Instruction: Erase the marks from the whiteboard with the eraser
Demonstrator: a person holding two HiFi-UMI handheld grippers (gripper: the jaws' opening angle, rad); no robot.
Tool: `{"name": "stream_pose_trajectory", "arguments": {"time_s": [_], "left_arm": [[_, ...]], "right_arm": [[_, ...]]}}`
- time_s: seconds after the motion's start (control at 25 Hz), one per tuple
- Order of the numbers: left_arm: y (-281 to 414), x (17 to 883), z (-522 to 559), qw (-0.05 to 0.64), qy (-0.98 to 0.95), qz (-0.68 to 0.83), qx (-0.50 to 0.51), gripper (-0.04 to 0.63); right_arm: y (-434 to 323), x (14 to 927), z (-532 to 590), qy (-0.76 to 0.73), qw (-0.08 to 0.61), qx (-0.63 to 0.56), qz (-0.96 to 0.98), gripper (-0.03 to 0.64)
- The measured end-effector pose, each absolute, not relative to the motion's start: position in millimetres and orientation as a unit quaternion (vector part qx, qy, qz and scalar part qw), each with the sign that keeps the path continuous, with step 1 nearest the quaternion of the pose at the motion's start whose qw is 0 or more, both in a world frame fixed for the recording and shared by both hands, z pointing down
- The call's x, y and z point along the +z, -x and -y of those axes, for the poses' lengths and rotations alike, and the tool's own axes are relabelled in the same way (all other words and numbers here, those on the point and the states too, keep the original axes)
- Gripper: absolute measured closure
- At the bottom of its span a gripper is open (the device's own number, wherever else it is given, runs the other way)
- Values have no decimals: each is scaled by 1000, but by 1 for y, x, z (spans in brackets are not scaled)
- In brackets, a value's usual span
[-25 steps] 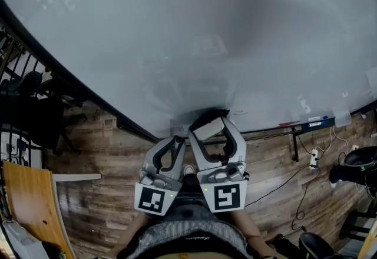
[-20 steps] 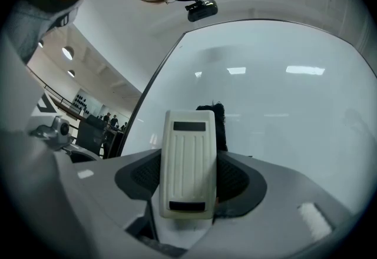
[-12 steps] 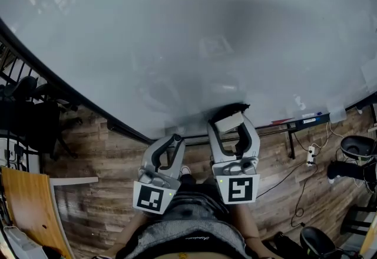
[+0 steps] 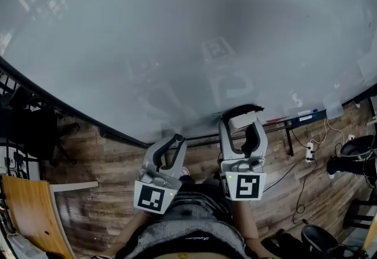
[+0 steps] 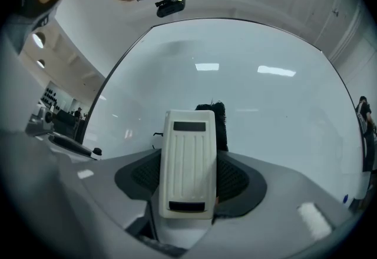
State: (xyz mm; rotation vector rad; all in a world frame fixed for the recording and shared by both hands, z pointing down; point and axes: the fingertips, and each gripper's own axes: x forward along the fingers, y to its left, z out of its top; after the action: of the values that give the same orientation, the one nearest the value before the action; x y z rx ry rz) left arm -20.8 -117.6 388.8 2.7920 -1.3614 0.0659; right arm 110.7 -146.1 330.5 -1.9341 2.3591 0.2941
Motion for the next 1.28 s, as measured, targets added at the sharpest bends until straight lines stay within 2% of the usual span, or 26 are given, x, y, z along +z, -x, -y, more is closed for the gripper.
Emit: {"name": "stream_pose_trajectory", "arguments": {"time_s": [0.76,1.0,1.28], "left_arm": [[71,396,109,20,-874,485,27,525],[70,395,107,18,-875,483,26,525],[51,394,112,20,-882,470,23,525]], "right_arm": [[19,322,129,510,54,129,-849,356],[14,325,129,511,49,127,-849,356],[-43,334,138,562,41,107,-819,357]]}}
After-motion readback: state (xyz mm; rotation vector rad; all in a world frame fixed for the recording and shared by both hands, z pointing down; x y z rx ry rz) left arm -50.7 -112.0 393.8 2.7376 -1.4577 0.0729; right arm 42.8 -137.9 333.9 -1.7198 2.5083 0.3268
